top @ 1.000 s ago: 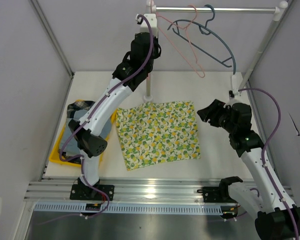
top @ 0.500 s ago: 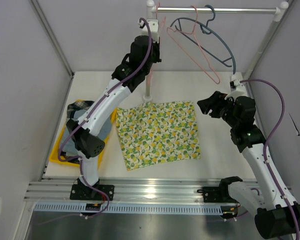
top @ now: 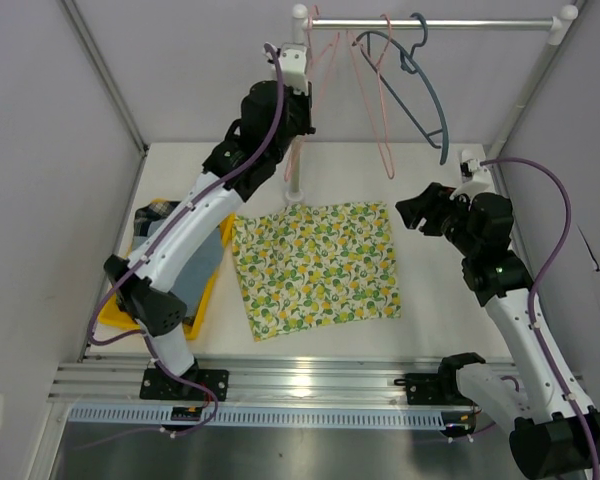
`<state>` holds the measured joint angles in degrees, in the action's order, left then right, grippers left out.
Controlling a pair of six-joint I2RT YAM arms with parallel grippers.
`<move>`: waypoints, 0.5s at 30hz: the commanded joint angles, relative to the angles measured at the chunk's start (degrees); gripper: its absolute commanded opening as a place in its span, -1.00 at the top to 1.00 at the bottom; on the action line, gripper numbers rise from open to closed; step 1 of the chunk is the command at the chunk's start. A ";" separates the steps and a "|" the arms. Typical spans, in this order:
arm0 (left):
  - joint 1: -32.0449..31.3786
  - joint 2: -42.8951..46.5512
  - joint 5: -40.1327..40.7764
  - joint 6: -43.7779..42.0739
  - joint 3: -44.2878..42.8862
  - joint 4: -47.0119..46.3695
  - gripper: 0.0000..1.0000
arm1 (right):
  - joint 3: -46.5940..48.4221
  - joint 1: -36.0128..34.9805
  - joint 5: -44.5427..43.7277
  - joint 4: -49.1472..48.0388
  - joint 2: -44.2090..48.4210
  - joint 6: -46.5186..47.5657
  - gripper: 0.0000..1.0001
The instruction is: Place the skirt on the hanger
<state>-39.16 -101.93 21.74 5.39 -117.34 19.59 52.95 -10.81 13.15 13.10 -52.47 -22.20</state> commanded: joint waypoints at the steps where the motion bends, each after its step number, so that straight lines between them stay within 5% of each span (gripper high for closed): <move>1: -0.39 6.83 -2.75 -2.92 0.45 -5.98 1.00 | 1.28 -0.18 -0.66 -0.27 1.84 1.10 -0.29; 12: -0.39 7.79 -9.17 -5.21 -1.32 3.33 1.00 | 0.93 -0.18 -1.80 4.73 3.77 1.36 -0.29; 15: -0.39 12.27 -9.61 -5.21 4.12 4.22 1.00 | 0.32 -0.18 -3.65 7.98 4.83 1.19 -0.28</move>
<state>-39.27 -94.96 14.35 1.41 -115.59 21.10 52.95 -10.81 11.77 17.87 -49.65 -22.11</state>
